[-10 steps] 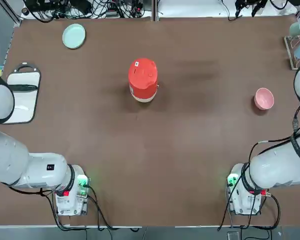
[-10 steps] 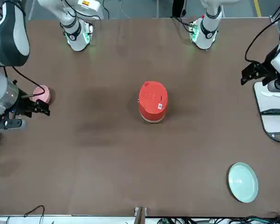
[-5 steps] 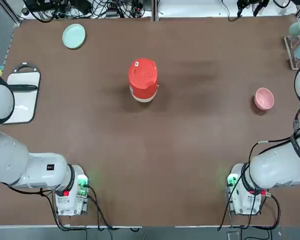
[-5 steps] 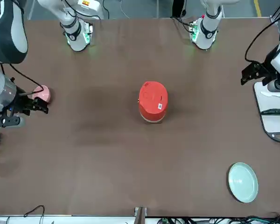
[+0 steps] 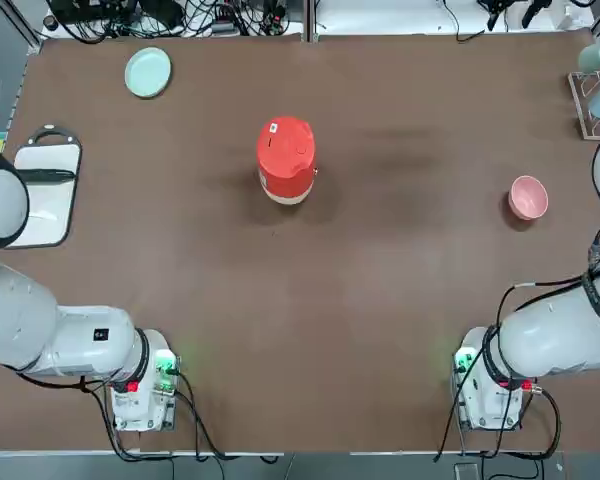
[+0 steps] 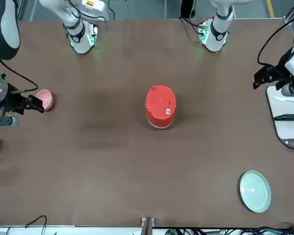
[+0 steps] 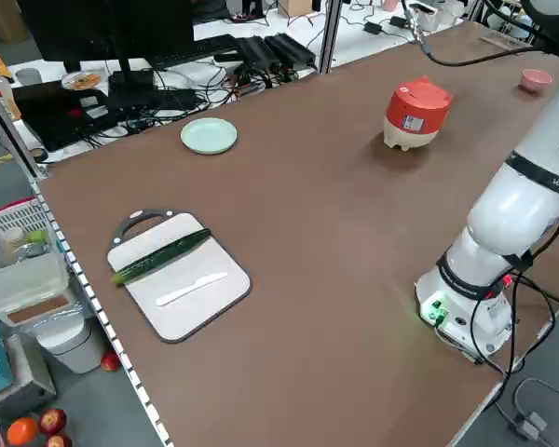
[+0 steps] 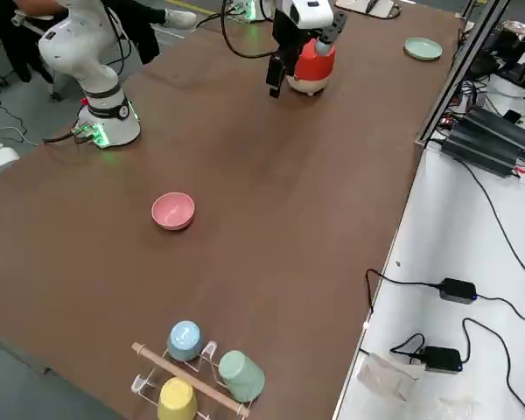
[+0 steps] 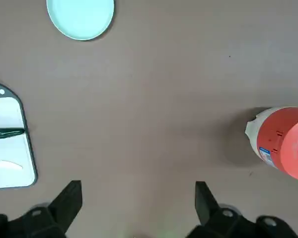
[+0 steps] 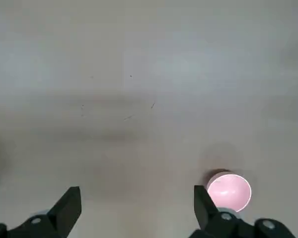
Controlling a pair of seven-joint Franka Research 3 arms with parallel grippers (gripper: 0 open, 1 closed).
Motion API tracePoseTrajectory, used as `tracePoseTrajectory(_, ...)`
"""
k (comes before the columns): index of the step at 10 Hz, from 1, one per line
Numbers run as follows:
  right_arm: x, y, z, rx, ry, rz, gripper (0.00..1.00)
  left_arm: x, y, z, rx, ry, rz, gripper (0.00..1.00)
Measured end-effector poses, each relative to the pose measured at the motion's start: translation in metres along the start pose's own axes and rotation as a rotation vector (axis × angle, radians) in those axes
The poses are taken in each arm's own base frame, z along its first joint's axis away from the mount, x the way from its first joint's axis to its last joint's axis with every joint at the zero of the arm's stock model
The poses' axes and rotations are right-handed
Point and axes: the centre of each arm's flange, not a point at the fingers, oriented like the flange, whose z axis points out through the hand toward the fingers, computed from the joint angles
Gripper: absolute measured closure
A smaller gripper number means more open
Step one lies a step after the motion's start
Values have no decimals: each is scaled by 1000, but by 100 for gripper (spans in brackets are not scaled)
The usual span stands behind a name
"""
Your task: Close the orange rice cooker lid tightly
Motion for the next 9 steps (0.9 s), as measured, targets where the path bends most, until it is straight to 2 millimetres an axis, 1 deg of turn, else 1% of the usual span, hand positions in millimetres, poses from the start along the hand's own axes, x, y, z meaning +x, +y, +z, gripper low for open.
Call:
tracePoseTrajectory(4, -10, -2, -14, 1, 6, -4, 0, 0, 0, -1, 0, 3, 0, 0)
tracePoseTrajectory(9, -11, -8, -15, 1, -2, -15, 0, 0, 0, -2, 0, 3, -2, 0)
